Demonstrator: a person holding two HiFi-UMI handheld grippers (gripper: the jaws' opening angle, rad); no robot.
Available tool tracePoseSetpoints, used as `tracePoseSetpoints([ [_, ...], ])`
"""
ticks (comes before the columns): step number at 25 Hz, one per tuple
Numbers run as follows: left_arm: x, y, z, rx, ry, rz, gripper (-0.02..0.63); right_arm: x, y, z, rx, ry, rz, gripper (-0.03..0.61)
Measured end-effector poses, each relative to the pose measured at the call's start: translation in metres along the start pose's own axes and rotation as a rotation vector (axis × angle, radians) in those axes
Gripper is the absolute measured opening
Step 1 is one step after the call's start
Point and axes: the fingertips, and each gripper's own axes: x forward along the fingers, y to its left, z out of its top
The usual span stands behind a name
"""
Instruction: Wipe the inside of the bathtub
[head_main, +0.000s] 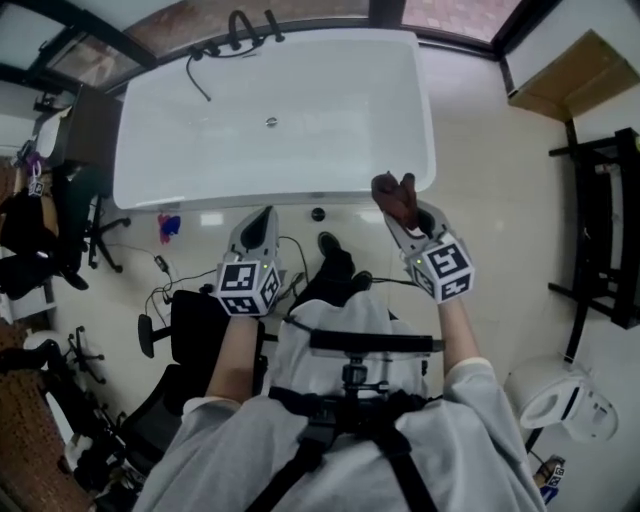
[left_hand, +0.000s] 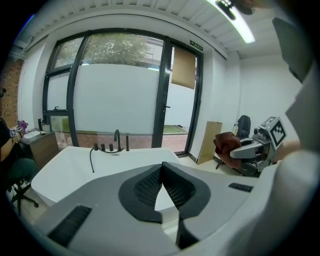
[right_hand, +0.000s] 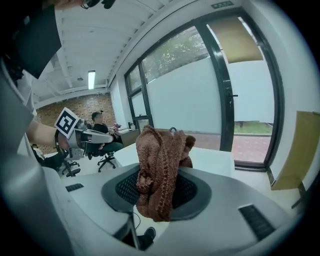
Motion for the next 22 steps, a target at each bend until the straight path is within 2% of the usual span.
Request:
tracePoseSetpoints([
  [5,0.015,0.014,-0.002,-0.043,0.004,0.003,0.008,0.031,-0.009,0.019,-0.046,0.013,0.047,0.14],
  [10,0.029,0.036,0.003,-0.09,-0.003,0.013,0.008,0.072,-0.018,0.025,-0.137,0.092,0.109,0.14],
  [14,0.039,0.045,0.006,-0.091,-0.005,0.009,0.008,0.103,-0.012,0.03,-0.201,0.153,0.181,0.141],
  [22,0.044,0.055,0.009,-0.144,-0.009,0.081,0.008,0.149,-0.004,0.02,-0.31,0.265,0.309,0.141],
])
